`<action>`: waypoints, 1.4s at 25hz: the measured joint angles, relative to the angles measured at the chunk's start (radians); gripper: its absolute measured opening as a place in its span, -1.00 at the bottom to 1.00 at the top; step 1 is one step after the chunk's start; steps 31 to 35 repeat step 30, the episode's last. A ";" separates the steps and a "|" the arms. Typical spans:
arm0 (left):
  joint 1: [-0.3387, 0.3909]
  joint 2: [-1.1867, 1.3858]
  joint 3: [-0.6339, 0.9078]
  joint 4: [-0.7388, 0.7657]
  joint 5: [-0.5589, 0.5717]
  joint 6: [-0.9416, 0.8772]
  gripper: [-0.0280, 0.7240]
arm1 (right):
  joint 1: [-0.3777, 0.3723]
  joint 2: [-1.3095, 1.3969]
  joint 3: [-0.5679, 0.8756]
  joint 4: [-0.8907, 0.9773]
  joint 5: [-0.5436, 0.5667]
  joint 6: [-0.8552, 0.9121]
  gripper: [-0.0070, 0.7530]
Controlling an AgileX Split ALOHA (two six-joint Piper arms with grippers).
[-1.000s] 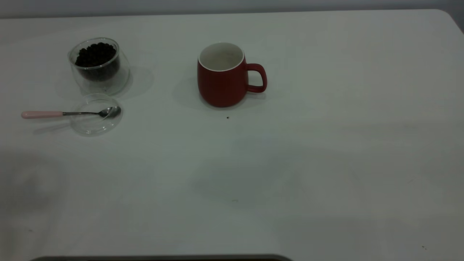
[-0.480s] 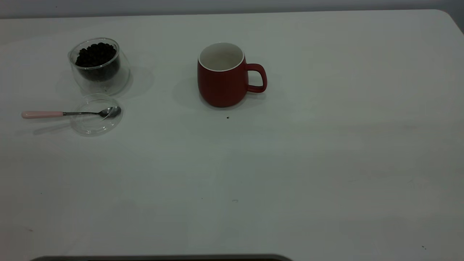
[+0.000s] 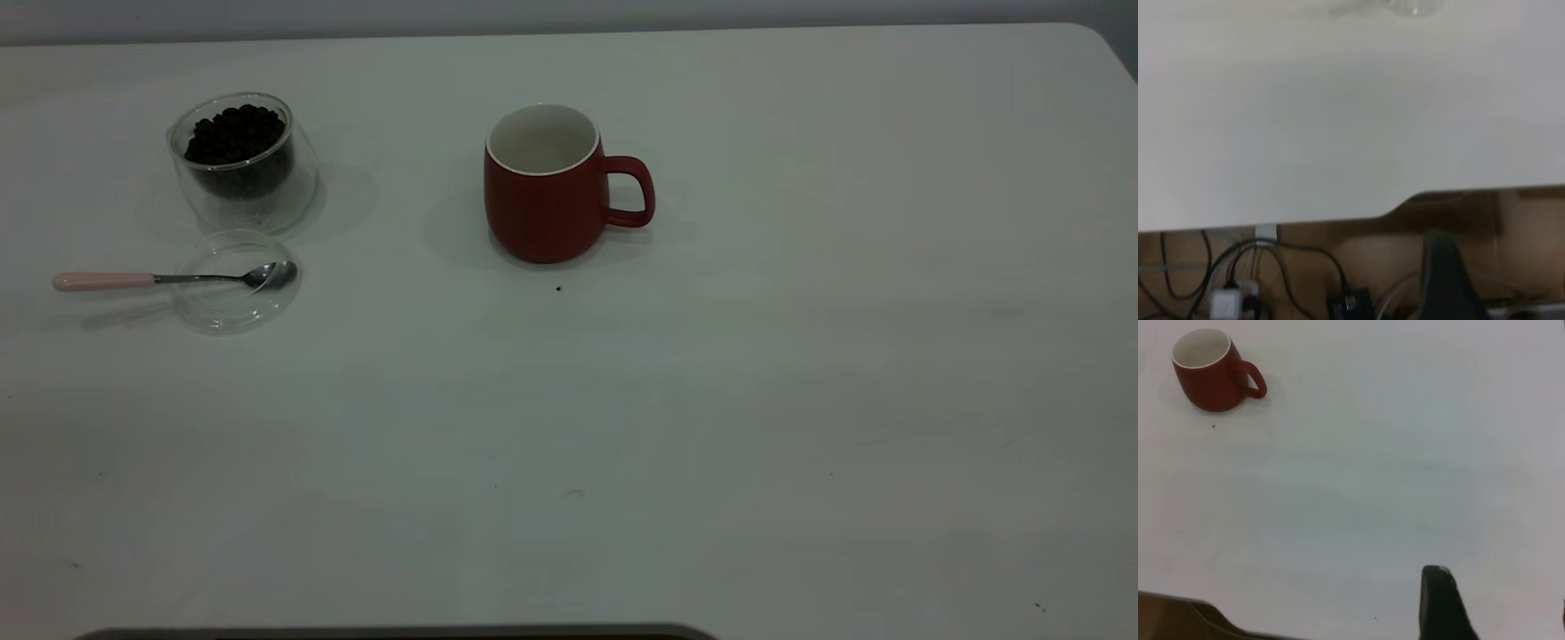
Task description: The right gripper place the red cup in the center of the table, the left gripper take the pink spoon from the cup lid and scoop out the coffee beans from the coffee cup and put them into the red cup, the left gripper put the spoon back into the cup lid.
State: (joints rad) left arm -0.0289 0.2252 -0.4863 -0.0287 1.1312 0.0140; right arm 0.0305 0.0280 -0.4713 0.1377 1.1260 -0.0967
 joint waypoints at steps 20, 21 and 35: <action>0.000 -0.241 0.000 -0.004 0.010 0.000 0.34 | 0.000 0.000 0.000 0.000 0.000 0.000 0.24; 0.000 -0.241 0.000 -0.004 0.010 0.000 0.34 | 0.000 0.000 0.000 0.000 0.000 0.000 0.24; 0.000 -0.241 0.000 -0.004 0.010 -0.001 0.34 | 0.000 0.000 0.000 0.000 0.000 0.000 0.24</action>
